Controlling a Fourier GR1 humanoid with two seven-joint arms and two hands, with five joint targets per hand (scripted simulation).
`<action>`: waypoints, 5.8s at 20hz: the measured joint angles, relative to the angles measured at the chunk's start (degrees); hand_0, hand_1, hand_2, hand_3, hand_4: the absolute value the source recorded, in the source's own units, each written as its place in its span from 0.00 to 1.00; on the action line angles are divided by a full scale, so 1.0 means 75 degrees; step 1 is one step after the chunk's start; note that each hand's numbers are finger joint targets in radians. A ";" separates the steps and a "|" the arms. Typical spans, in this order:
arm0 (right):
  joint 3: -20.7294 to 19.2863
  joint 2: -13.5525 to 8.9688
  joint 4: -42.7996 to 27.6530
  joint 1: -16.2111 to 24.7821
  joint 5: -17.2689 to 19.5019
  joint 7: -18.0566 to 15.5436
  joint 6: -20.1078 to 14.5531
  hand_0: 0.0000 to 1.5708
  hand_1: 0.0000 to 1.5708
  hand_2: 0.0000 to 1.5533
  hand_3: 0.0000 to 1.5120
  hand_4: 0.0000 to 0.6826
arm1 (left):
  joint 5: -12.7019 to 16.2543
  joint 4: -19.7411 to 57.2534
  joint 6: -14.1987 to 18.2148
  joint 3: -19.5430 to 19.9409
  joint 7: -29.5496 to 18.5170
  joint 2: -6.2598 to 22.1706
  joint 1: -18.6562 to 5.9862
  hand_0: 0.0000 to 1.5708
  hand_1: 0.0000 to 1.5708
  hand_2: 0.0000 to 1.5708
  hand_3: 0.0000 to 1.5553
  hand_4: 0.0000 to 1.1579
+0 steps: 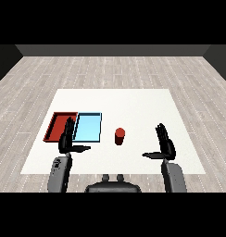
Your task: Pick the red can and put it in the red box
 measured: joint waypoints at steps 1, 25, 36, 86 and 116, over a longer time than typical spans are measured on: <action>-0.0028 0.0015 0.0063 0.0023 -0.0008 -0.0144 0.0042 0.00 0.00 0.00 0.00 0.00 | 0.0057 0.0035 -0.0076 0.0052 -0.0158 0.0039 0.0043 0.00 0.00 0.00 0.00 0.00; 0.0168 0.0489 0.0469 -0.0806 0.0103 0.0488 -0.0009 0.00 0.00 0.00 0.00 0.00 | -0.0066 0.0400 0.0076 0.0191 -0.0506 0.0098 -0.0217 0.00 0.00 0.00 0.00 0.00; 0.0438 0.0777 0.2110 -0.1665 -0.0067 -0.0024 -0.0242 0.00 0.00 0.00 0.00 0.00 | 0.0047 0.0228 0.0075 0.0142 -0.0453 0.0021 -0.0076 0.00 0.00 0.00 0.00 0.00; 0.3704 0.0825 0.5513 -0.3606 -0.2822 -0.1945 -0.2494 0.00 0.00 0.00 0.00 0.00 | 0.0325 0.0438 -0.0183 0.0282 -0.0529 0.0143 -0.0261 0.00 0.00 0.00 0.00 0.00; 0.4027 0.0766 0.6296 -0.4575 -0.2733 -0.0439 -0.4771 1.00 1.00 0.96 0.95 0.85 | 0.0159 0.0425 -0.0028 0.0207 -0.0536 0.0078 -0.0251 0.00 0.00 0.00 0.00 0.00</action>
